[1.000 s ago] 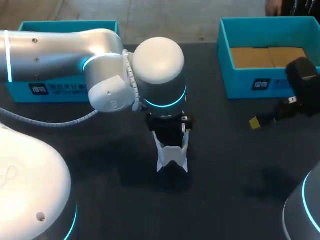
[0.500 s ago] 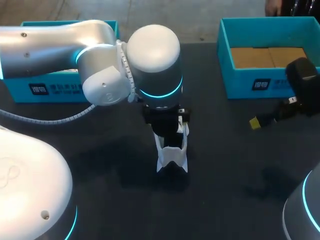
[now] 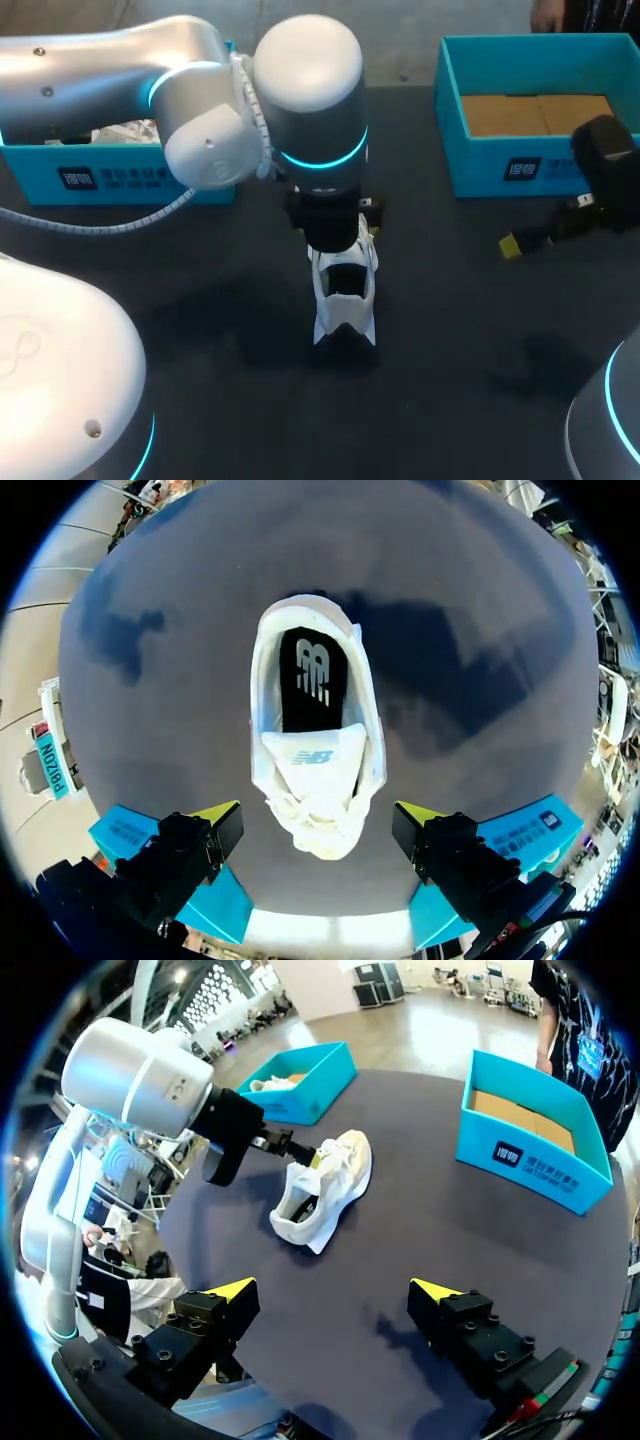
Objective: Take the shoe out of the shoebox, open the shoe tongue, remove and reinsert the insole, then place the shoe into the shoebox
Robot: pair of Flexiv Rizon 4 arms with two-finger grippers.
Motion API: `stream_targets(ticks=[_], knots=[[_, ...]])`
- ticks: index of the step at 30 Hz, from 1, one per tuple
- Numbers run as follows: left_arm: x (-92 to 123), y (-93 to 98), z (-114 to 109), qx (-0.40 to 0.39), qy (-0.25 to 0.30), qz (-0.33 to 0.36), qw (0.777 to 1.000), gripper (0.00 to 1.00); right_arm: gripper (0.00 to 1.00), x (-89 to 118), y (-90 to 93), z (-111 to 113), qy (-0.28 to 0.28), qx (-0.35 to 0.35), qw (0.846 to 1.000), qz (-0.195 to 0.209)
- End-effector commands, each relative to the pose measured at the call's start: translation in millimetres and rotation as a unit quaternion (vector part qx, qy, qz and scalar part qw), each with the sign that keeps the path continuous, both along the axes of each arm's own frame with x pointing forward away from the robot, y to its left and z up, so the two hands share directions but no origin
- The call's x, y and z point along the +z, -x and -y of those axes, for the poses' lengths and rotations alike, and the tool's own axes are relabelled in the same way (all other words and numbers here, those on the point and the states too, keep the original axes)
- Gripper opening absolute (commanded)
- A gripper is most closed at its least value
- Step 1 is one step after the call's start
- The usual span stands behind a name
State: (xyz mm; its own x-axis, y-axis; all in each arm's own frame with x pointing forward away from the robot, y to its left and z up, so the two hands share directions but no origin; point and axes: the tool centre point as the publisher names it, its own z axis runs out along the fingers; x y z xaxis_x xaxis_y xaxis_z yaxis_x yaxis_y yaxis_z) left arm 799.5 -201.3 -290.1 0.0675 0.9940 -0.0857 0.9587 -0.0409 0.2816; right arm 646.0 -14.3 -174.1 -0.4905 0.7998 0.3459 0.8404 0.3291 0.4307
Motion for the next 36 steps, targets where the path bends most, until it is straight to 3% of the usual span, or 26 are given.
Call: stream_targets(ticks=[1, 2, 5, 6, 7, 8, 13, 15, 18, 36], knots=[[16, -0.2, -4, -0.004, -0.003, -0.005, 1.0, 0.85, 1.0, -1, 2.1, 1, 0.0, -0.001, 1.0, 0.001], [18, -0.9, -5, -0.005, -0.003, -0.005, 1.0, 0.78, 1.0, -1, 2.1, 1, 0.0, -0.001, 1.0, 0.001], [20, -2.1, -6, -0.009, -0.009, -0.004, 1.0, 0.79, 1.0, -1, 2.1, 1, 0.0, -0.001, 1.0, 0.001], [21, -2.3, -6, -0.01, -0.009, -0.005, 1.0, 0.74, 1.0, -1, 2.1, 1, 0.0, -0.001, 1.0, 0.001], [21, -2.3, -6, -0.011, -0.01, -0.006, 1.0, 0.6, 1.0, -1, 2.1, 1, 0.0, -0.001, 1.0, 0.001], [21, -2.2, -6, -0.011, -0.011, -0.006, 1.0, 0.56, 1.0, -1, 2.1, 1, 0.0, -0.001, 1.0, 0.001], [13, 5.4, -8, -0.02, -0.016, -0.017, 1.0, 0.57, 1.0, -1, 2.1, 1, 0.0, -0.001, 1.0, 0.001], [9, 8.7, -9, -0.02, -0.015, -0.022, 0.999, 0.29, 1.0, -1, 2.1, 1, 0.0, -0.001, 1.0, 0.001], [2, 16.6, -8, -0.025, -0.018, -0.029, 0.999, 0.42, 1.0, -1, 2.1, 1, 0.0, -0.001, 1.0, 0.001], [-43, 15.2, 3, -0.006, -0.023, -0.067, 0.997, 0.44, 1.0, -1, 2.1, 1, 0.0, -0.001, 1.0, 0.001]])
